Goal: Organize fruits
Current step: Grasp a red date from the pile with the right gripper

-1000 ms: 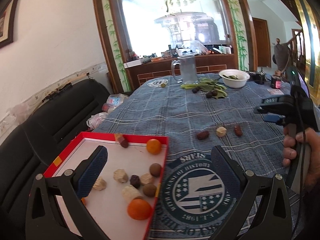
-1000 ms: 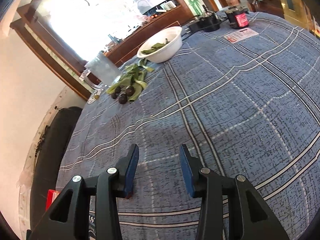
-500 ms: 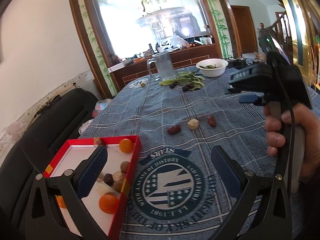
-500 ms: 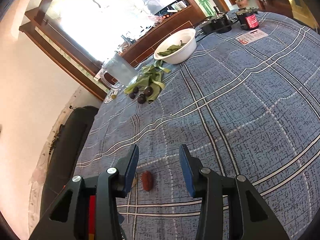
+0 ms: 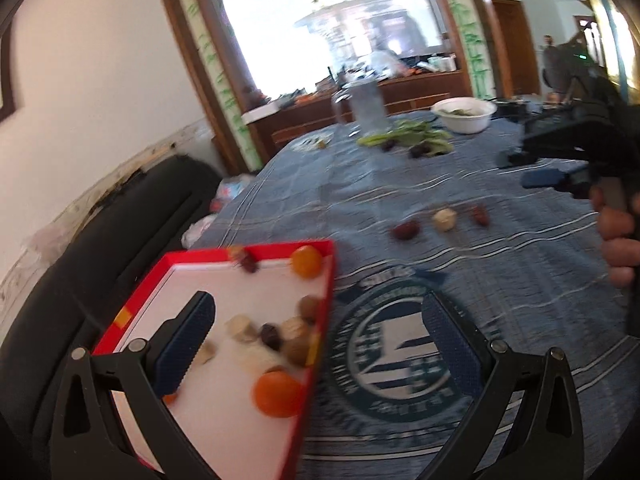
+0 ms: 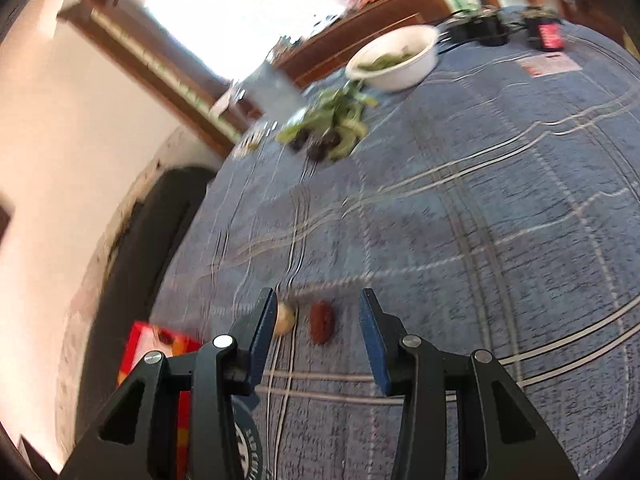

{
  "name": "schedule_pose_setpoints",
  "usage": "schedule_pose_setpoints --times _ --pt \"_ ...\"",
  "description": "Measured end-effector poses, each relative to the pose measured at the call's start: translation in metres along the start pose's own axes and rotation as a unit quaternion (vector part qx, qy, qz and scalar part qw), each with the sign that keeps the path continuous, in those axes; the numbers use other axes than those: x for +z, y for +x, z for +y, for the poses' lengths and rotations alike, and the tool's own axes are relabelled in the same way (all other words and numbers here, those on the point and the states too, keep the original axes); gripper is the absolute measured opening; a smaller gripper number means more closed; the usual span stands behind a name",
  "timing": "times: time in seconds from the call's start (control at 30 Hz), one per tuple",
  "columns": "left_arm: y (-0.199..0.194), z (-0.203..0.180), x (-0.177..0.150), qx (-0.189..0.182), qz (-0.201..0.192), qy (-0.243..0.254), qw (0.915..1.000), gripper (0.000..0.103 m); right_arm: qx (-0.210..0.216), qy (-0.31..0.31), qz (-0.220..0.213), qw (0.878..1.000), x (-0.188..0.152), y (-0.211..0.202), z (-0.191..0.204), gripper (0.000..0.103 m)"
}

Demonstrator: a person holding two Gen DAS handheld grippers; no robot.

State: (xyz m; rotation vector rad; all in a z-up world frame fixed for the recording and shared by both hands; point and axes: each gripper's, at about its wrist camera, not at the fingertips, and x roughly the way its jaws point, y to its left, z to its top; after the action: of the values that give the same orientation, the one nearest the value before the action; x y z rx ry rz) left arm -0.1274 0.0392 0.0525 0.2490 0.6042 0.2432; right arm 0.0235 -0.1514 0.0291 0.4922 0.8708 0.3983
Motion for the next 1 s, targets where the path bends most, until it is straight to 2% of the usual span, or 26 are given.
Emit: schedule_pose_setpoints --times 0.2,0.3,0.47,0.6,0.63,0.67,0.73,0.8,1.0 --pt "0.009 0.026 -0.006 -0.031 0.024 -0.048 0.9981 0.103 -0.015 -0.031 0.013 0.999 -0.006 0.012 0.012 0.041" --pt "0.014 0.042 -0.002 -0.029 0.030 -0.079 0.9960 0.103 -0.026 -0.032 0.019 0.999 -0.005 0.019 0.012 0.041" --pt "0.021 0.043 0.005 -0.027 0.033 -0.073 0.9964 0.103 -0.050 -0.052 0.035 0.997 -0.009 0.034 0.015 0.041" --pt "0.034 0.038 0.014 -0.058 0.058 -0.081 0.9934 0.103 -0.080 -0.095 0.031 0.992 -0.016 0.041 0.026 0.040" --pt "0.038 0.036 0.018 -0.061 0.066 -0.082 0.9926 0.103 -0.087 -0.105 0.029 0.990 -0.018 0.042 0.029 0.037" --pt "0.041 0.035 0.021 -0.061 0.070 -0.081 0.9923 0.103 -0.101 -0.119 0.025 0.987 -0.020 0.044 0.032 0.034" --pt "0.050 0.029 0.029 -0.055 0.079 -0.069 0.9929 0.103 -0.124 -0.143 0.020 0.982 -0.023 0.046 0.036 0.023" --pt "0.059 0.019 0.037 -0.041 0.085 -0.042 0.9947 0.103 -0.143 -0.154 0.017 0.977 -0.024 0.046 0.037 0.015" --pt "0.093 -0.015 0.059 -0.024 0.105 0.035 0.9936 0.103 -0.108 -0.082 0.018 0.991 -0.011 0.035 0.017 0.014"
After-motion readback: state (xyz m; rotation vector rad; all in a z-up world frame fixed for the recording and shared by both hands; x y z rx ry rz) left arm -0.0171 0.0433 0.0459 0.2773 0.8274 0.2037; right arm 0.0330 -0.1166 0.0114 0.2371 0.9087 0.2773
